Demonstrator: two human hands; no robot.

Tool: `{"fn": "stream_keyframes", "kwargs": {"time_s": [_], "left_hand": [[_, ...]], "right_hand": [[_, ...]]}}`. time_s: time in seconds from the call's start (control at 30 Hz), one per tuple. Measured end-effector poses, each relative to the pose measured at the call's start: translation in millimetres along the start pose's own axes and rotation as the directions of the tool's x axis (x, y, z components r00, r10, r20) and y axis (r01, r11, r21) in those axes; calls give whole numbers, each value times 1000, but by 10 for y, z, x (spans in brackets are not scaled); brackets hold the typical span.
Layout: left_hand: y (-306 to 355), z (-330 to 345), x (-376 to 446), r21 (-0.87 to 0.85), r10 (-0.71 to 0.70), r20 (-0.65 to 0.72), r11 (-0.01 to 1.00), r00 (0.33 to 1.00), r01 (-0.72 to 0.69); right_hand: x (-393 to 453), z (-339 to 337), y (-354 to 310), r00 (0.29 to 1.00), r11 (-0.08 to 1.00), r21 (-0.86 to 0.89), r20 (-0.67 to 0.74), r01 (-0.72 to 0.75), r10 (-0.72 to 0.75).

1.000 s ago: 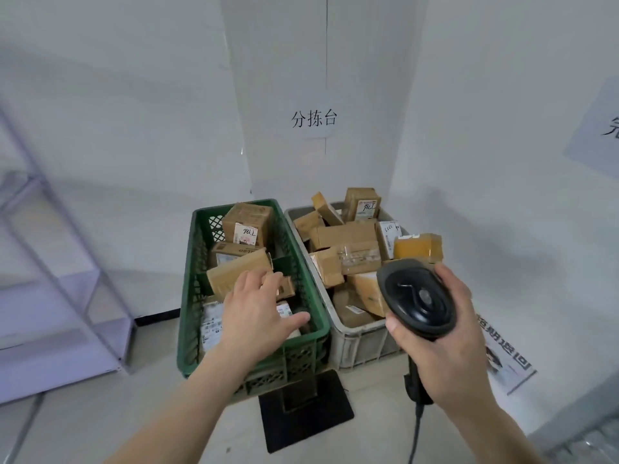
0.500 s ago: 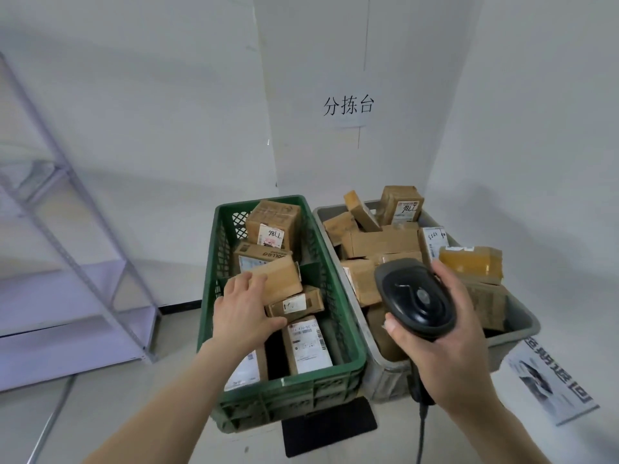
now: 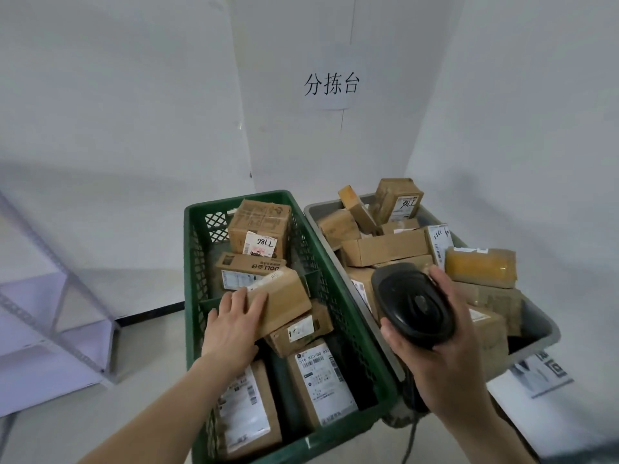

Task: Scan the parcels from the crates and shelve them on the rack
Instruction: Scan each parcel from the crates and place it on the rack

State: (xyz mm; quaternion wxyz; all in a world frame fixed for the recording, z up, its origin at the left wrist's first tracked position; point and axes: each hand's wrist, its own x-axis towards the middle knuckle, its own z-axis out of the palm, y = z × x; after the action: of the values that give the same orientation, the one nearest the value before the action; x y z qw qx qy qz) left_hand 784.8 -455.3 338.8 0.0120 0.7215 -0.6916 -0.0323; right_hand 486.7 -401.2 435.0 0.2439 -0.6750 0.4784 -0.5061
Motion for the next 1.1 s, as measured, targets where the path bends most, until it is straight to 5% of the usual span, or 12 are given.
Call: {"fn": "stream_keyframes", "kwargs": {"time_s": [0.23,0.47,0.57,0.67,0.77,0.93,1.1], "left_hand": [[-56,117,106,-106,68,-78,991,995,-76],[143,-155,195,-45,241,-348,961,906,-273],[261,-112,119,2,362,-254,928,897,-373],[304,-61,125,-179,348,-231,903,909,-391],[407,-144,196,-587,125,-259,767,958,-259],[464,-286,373,-828,-297,91,508,951,237],[454,-283,351,-851,-199,486,114,851,513]], "right_hand": [[45,155,67,999,1000,-24,-30,-13,12],[96,175,106,996,999,21,-84,-28,29],[82,160,135,996,999,25,-88,-29,31],[67,120,141,996,1000,15,-93,-17,19],[56,84,152,994,1000,13,-108,-22,23],[38,53,151,992,999,36,-119,-37,41],[38,-3,160,995,998,52,-99,-27,32]]}}
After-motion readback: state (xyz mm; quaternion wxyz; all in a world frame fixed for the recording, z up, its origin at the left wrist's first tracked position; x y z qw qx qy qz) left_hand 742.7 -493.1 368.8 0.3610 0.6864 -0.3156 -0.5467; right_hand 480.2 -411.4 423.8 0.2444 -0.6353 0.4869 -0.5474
